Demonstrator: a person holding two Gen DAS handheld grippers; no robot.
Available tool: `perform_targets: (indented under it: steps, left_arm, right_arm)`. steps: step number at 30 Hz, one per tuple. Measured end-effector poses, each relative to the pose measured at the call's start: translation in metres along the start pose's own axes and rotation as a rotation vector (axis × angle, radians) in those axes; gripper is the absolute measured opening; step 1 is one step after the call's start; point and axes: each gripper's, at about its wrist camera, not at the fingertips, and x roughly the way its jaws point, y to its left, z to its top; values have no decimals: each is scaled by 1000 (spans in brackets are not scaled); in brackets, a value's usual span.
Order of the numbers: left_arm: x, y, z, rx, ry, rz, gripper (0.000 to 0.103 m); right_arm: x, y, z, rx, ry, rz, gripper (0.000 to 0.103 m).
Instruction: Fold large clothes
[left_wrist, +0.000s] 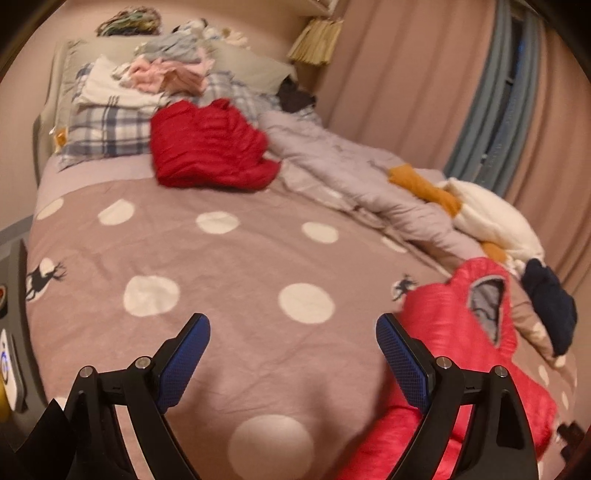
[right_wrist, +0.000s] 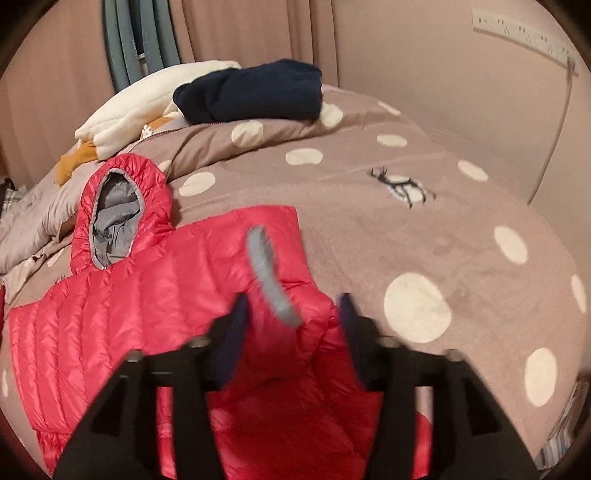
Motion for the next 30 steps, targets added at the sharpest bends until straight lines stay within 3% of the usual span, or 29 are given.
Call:
perform_targets:
  steps: [4, 5, 7, 12, 14, 16, 18, 23, 25, 28, 30]
  left_arm:
    - [-3, -15, -3, 65, -19, -55, 91]
    - [-2, -18, -3, 75, -21, -61, 87]
    - [0, -27, -4, 94, -7, -87, 79]
    - [14, -45, -10, 113, 60, -180, 48]
    - [18, -55, -14, 134, 81, -195, 40]
    - [20, -65, -19, 168, 78, -212, 38]
    - [20, -73, -24, 191, 72, -237, 38]
    - [35, -93, -42, 240, 140, -289, 38]
    - [44, -99, -51, 254, 174, -298, 38]
    - [60, -103, -63, 290, 207, -250, 38]
    - [74, -100, -70, 268, 263, -268, 38]
  right_arm:
    - [-26, 4, 6, 10, -56, 76, 81]
    - [-33, 6, 6, 17, -71, 104, 81]
    - [-44, 10, 6, 13, -79, 144, 81]
    - [-45, 29, -3, -36, -49, 242, 80]
    - [-38, 37, -8, -65, -25, 235, 74]
    - [-30, 43, -13, -82, 10, 234, 59]
    - [-24, 49, -18, -106, 41, 257, 53]
    - [-20, 64, -29, -181, 34, 263, 46]
    - [-14, 66, -32, -189, 52, 266, 34]
    - [7, 64, -38, -189, 99, 239, 32]
    - [26, 63, -46, -196, 137, 202, 28]
